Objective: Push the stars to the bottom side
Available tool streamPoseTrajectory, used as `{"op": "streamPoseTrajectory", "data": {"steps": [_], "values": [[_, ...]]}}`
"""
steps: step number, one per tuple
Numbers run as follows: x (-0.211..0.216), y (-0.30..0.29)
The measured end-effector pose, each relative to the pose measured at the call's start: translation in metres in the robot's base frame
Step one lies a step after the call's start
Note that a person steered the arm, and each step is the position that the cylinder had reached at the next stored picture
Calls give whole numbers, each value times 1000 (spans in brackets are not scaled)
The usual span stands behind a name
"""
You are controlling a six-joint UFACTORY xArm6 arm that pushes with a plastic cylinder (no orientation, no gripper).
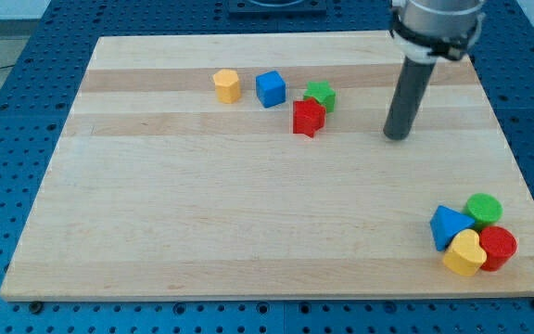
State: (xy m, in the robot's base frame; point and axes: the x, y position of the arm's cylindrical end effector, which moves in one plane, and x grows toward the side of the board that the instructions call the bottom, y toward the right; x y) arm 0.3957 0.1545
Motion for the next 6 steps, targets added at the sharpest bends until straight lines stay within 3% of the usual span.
{"op": "streamPoseTrajectory", "data": {"steps": [1,3,4,6], "values": [[-47,-2],[-109,-89],[-91,-113],[-32,-102]]}}
